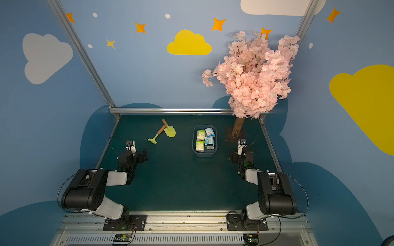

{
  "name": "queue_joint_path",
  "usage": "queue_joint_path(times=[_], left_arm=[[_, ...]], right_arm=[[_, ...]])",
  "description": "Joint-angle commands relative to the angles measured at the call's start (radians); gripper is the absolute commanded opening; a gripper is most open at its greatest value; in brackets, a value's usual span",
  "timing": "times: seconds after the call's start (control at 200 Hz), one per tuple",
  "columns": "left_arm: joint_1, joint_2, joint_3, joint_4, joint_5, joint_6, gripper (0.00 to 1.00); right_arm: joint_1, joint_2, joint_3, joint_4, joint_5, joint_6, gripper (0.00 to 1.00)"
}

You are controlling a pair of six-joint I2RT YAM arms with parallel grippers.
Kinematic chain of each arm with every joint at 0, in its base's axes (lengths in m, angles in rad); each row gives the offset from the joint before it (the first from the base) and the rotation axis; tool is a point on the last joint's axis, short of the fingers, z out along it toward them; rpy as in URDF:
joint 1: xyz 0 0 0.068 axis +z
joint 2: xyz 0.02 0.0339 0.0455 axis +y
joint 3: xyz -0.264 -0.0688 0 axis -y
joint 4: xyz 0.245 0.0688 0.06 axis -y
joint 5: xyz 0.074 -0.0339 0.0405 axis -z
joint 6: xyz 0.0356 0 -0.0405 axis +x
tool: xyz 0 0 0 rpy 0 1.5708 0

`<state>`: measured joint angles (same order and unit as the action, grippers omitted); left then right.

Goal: Take the pocket tissues out of the storage box
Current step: Move the storage box to the center of the board.

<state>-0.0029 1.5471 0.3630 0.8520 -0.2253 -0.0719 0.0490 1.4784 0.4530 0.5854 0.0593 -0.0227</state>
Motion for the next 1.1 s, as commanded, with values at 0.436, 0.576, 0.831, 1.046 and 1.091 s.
queue_joint_path(times=[0.436,0.576,0.831,1.046,1.091], left_arm=[[0.006,-0.469,0.271,-0.84,-0.077,-0.327,1.0],[0.011,-0.492,0.344,-0.982,0.009,-0.459,1.0],[0.0,-0.475,0.365,-1.008,0.155,-0.476,1.0],[-0.014,-0.475,0.346,-1.013,0.159,-0.485,1.0],[-0.016,-0.476,0.344,-1.015,0.156,-0.485,1.0]], right_arm=[[0.015,-0.329,0.297,-0.666,-0.239,0.264,0.98],[0.032,-0.266,0.395,-0.785,-0.364,0.448,0.98],[0.084,-0.04,0.557,-0.892,-0.502,0.588,0.96],[0.091,0.137,0.639,-0.879,-0.529,0.643,0.77],[0.093,0.172,0.655,-0.88,-0.533,0.647,0.73]])
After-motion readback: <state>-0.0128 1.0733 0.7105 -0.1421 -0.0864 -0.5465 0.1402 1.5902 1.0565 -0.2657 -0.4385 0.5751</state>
